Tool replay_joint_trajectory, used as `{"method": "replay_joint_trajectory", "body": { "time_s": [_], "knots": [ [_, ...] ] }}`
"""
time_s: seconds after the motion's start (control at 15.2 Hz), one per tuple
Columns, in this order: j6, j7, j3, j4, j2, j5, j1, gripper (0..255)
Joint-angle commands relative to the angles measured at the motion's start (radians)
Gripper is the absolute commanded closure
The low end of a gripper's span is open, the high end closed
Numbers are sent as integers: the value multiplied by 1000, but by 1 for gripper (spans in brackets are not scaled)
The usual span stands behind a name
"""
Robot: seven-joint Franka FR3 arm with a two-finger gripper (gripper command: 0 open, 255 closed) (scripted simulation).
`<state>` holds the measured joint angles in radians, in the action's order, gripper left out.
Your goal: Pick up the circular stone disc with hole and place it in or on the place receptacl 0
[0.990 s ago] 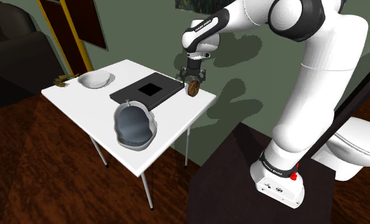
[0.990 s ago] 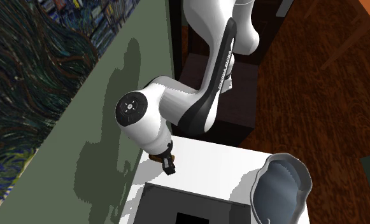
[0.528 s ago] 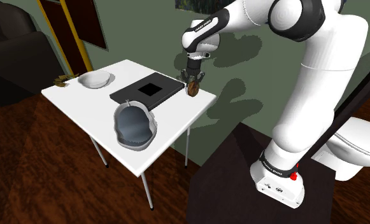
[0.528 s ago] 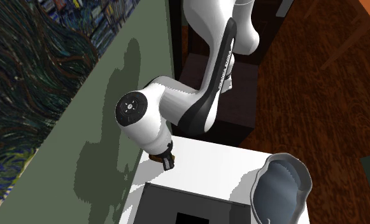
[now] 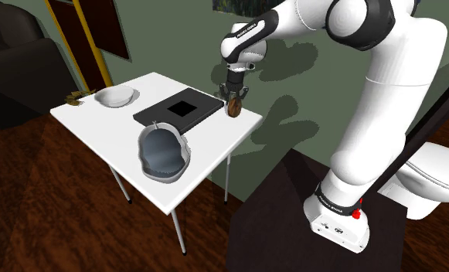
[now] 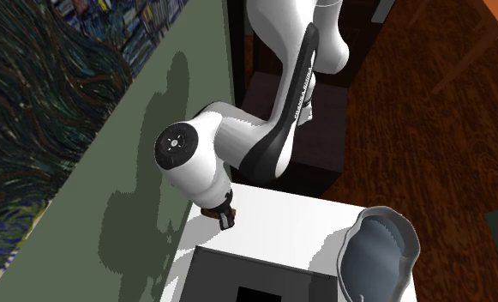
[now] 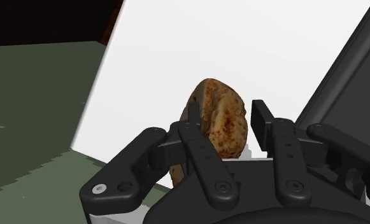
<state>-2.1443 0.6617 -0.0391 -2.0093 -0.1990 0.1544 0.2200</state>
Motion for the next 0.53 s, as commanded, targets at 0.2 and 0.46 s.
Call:
{"method": "replay_joint_trajectory", "body": {
  "time_s": [0.2,0.46],
  "knots": [
    [54,9,-2,24,29,-6,0,255],
    [103,16,-3,51,52,-11,0,255]
  ]
}}
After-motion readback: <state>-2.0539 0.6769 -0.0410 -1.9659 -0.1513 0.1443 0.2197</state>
